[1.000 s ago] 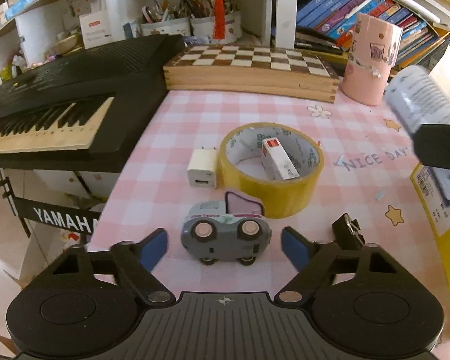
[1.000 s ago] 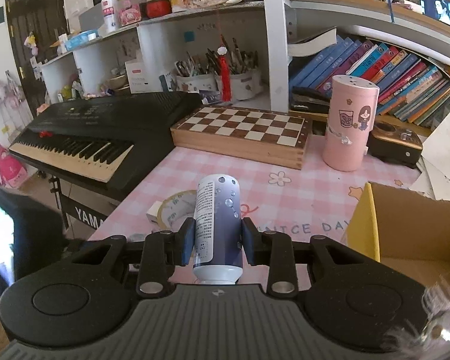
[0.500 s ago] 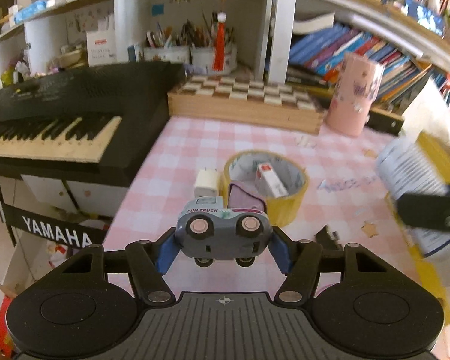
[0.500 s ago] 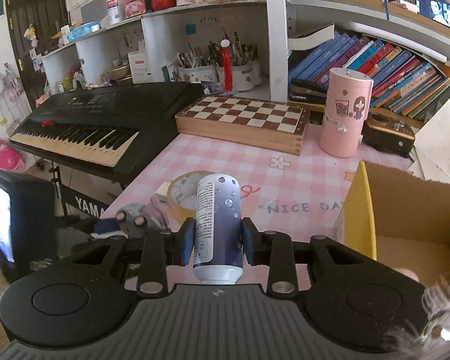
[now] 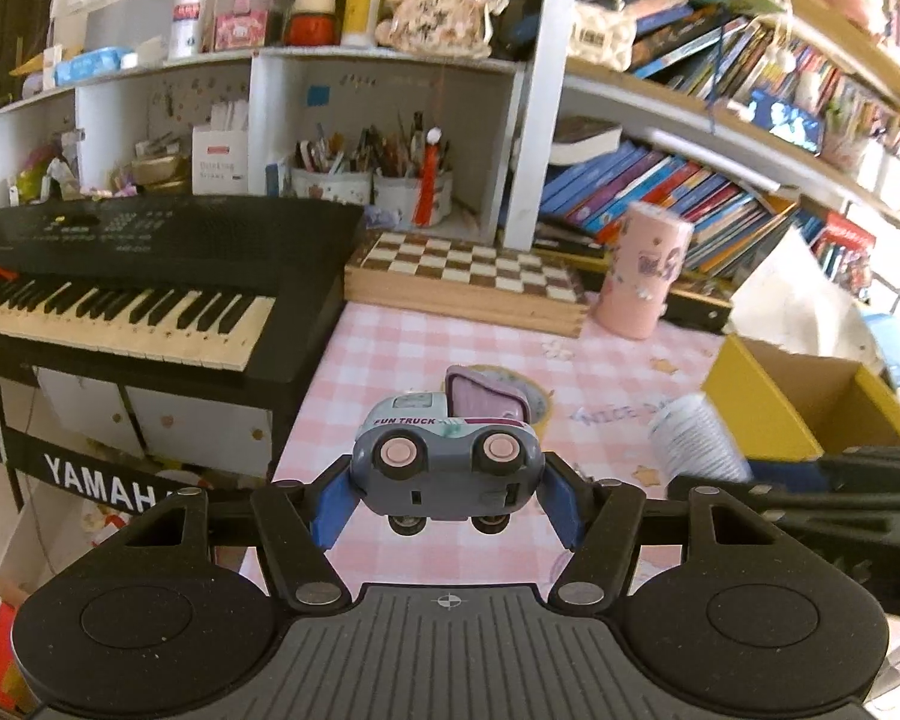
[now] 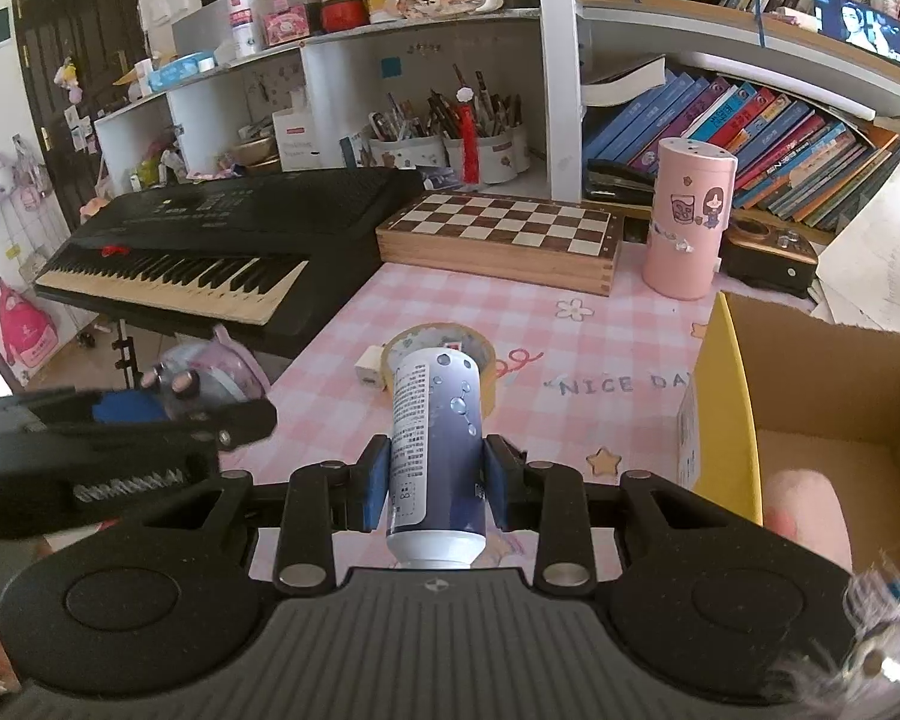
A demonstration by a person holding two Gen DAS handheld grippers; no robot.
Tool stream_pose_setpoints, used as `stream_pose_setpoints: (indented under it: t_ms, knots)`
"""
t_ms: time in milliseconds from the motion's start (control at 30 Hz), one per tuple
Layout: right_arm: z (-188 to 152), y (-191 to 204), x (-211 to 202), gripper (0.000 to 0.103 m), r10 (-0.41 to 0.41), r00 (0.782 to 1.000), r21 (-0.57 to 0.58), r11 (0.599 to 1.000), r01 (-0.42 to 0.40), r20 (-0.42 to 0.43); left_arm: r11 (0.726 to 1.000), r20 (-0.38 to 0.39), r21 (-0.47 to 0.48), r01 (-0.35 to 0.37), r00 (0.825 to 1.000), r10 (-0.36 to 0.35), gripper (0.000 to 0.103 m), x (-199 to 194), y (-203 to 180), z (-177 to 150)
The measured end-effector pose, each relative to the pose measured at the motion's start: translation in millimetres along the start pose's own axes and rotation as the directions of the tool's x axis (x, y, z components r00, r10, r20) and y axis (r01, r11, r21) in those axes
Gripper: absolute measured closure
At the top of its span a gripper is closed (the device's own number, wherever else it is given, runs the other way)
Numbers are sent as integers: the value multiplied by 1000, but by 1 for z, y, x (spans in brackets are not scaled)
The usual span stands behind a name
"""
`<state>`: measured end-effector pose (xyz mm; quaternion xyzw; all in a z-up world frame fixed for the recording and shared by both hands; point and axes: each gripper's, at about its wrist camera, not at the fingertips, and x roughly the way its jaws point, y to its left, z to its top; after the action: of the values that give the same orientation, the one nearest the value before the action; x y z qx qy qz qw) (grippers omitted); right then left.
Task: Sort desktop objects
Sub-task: 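Carry the spray bottle and grey toy truck over the yellow box with both grippers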
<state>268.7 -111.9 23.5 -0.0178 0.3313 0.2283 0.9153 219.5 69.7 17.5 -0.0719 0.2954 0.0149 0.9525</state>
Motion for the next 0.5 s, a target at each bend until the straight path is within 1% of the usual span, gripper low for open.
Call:
stream_pose_setpoints:
  t_ms: [100,300,500]
  knots:
    - [-7,6,-9,72,3,1000,5,1000,-3,-10,1000,17,15,7,1000,-7,39,-17,-1,-4]
    - [-21,20,-25,72,1,1000,38,999,-1,-14,999,2,30,24,1000,-24,39,-37,0,-19]
    - [-38,34,-43,72,-11,1000,63,998,12,-13,999,14,42,31,999,-31,39,-64,5,-33]
